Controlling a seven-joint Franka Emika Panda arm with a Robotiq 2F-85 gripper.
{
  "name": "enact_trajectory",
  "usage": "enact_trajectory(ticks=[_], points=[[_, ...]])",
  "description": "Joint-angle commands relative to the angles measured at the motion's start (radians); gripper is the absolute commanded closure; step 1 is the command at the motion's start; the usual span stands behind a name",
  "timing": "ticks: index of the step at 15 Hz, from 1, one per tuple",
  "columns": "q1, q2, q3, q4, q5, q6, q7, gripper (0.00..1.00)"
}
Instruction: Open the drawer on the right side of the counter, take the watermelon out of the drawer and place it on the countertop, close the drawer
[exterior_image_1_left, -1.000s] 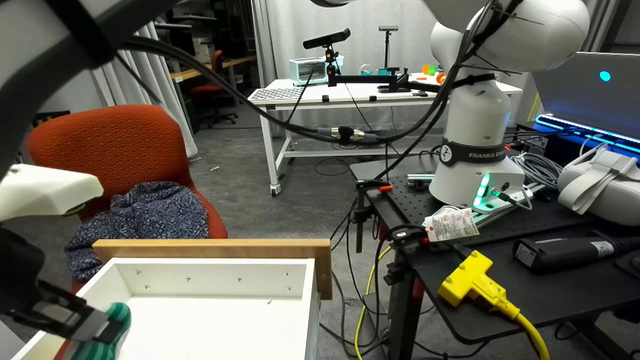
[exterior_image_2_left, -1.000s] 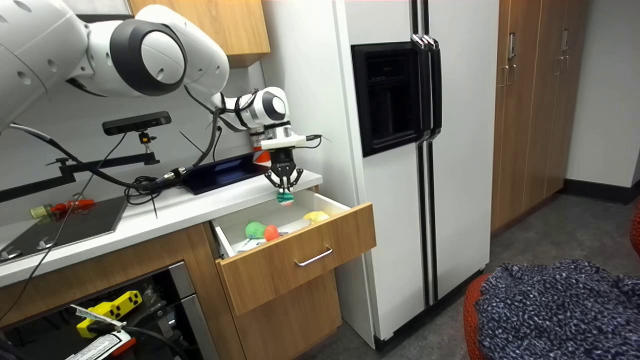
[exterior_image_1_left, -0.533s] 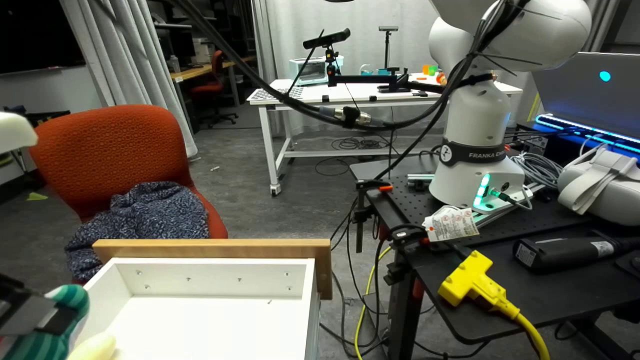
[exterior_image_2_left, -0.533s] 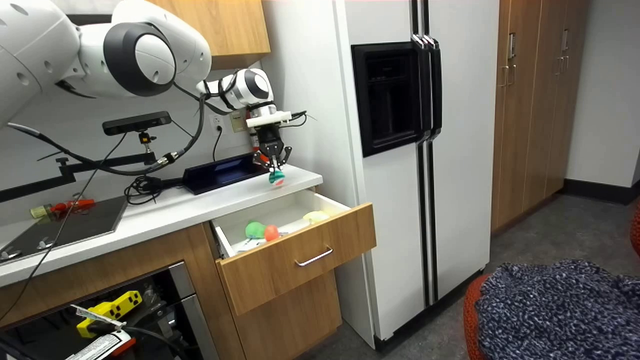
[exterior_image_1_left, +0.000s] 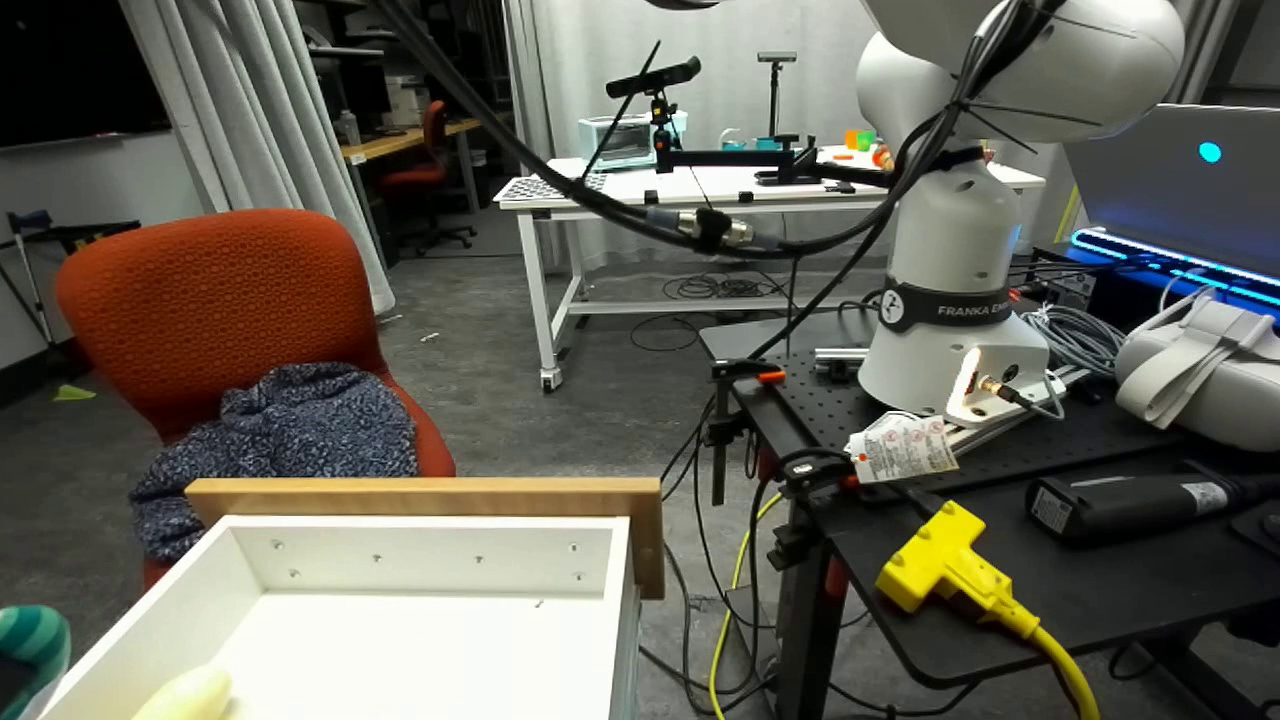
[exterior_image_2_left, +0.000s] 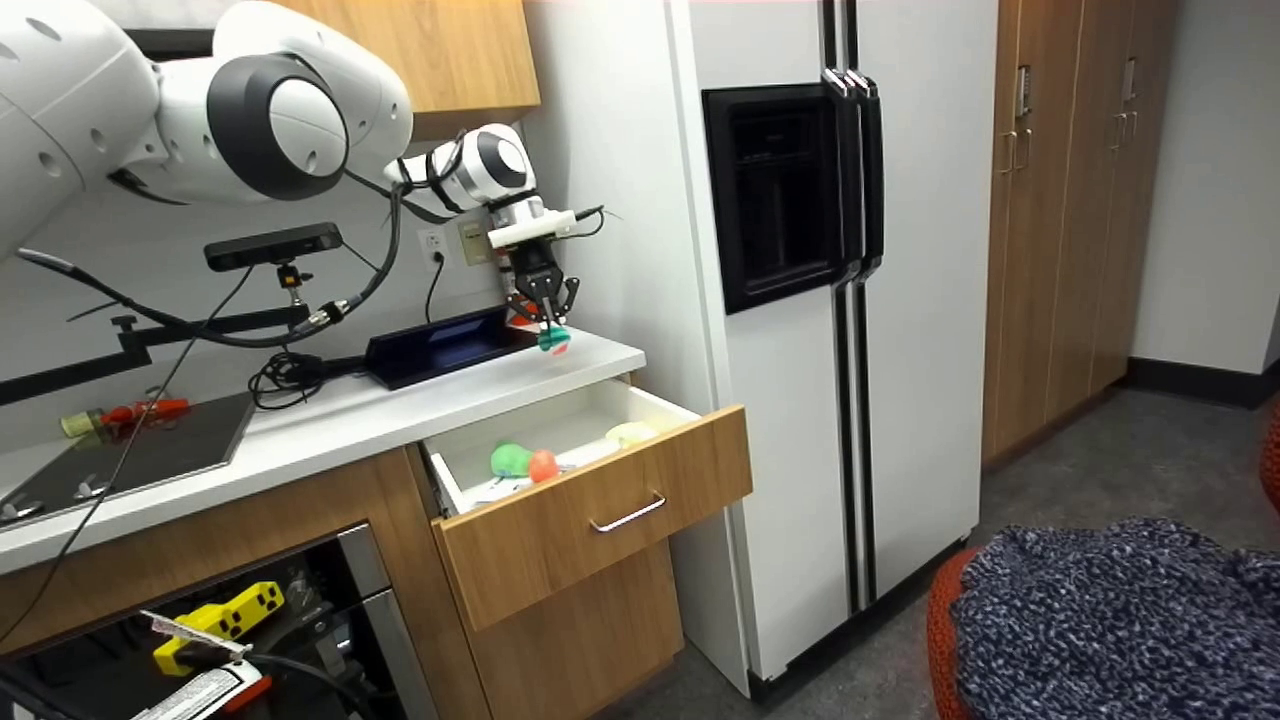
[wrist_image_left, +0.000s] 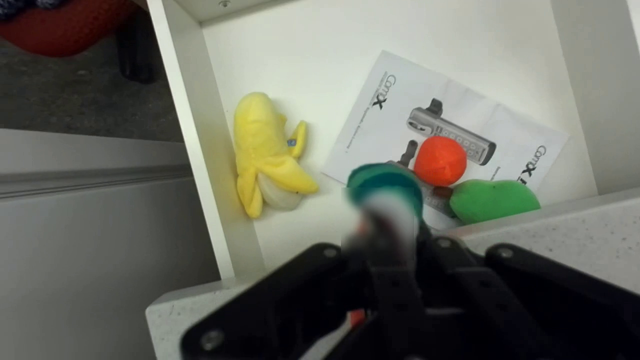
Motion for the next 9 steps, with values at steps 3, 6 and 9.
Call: enact_trajectory(ticks=[3,6,9], points=[[-0.017,0.07,0.002,0.027,-0.007,0.175,-0.027,0.97],[-0.019,0.09,0.003,0.033,-0.007,0.23,-0.044,0.97],[-0.018,0.1,0.004,0.039,-0.005,0.255,-0.063,0.97]])
